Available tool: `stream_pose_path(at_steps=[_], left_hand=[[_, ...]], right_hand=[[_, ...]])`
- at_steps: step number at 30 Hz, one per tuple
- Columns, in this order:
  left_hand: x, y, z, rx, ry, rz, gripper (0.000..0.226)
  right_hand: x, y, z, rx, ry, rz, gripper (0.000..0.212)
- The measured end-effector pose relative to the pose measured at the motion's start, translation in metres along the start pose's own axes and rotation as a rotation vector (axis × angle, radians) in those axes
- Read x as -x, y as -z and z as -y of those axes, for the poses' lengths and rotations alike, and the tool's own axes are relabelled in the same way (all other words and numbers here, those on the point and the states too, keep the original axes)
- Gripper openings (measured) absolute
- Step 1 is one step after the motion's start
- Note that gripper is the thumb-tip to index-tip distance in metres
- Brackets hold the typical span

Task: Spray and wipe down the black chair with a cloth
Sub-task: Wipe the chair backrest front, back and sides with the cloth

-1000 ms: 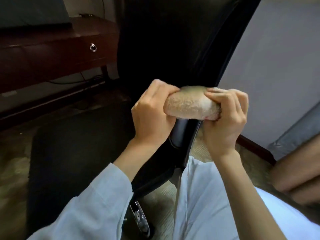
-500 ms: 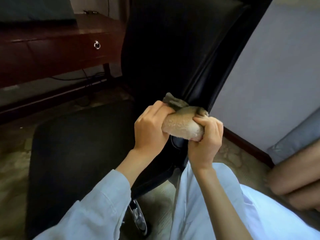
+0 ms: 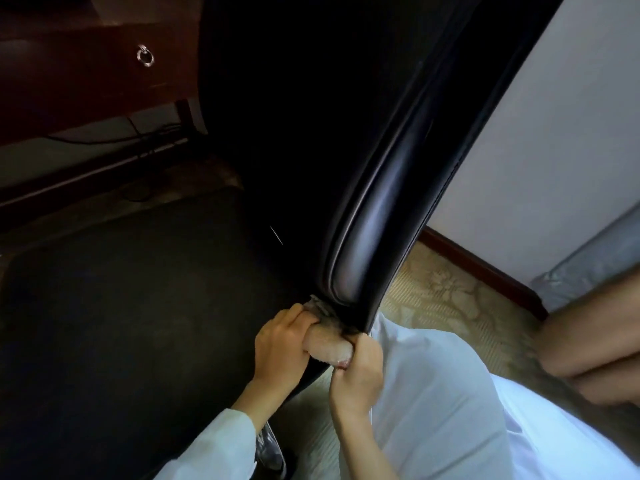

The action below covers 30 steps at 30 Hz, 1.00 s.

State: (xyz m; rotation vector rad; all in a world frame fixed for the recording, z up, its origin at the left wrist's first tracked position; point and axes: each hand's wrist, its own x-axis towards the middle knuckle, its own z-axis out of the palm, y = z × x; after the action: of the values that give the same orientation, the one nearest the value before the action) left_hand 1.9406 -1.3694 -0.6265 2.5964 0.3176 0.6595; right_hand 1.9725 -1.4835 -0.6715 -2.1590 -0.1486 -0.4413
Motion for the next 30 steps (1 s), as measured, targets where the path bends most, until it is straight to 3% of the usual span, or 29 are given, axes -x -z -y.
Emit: stream_pose_path(at_steps=[3,8,11,19,22,30], left_hand=[[-0.008,-0.008,0.000,-0.013,-0.001,0.033,0.028],[-0.015,-0.015,-0.003,-0.062,0.023,0.084,0.038],[-0.018,-0.006,-0.001,-0.041,0.013,0.138,0.033],[0.009,0.050,0.023,-0.103,0.001,0.272,0.019],[0.035,0.076,0.034,-0.118,0.027,0.304,0.019],[0.123,0.155,0.082,-0.152,0.015,0.317,0.013]], right_hand=[[-0.001,-0.009,-0.006,-0.007,-0.085,0.006,0.016],[-0.010,-0.010,-0.007,-0.047,-0.226,0.062,0.038],[-0.014,-0.008,-0.004,-0.048,-0.249,0.089,0.036],[0.008,0.009,0.032,-0.029,-0.060,0.235,0.030],[0.044,0.014,0.050,-0.004,-0.068,0.306,0.039],[0.153,0.007,0.098,-0.044,-0.010,0.462,0.035]])
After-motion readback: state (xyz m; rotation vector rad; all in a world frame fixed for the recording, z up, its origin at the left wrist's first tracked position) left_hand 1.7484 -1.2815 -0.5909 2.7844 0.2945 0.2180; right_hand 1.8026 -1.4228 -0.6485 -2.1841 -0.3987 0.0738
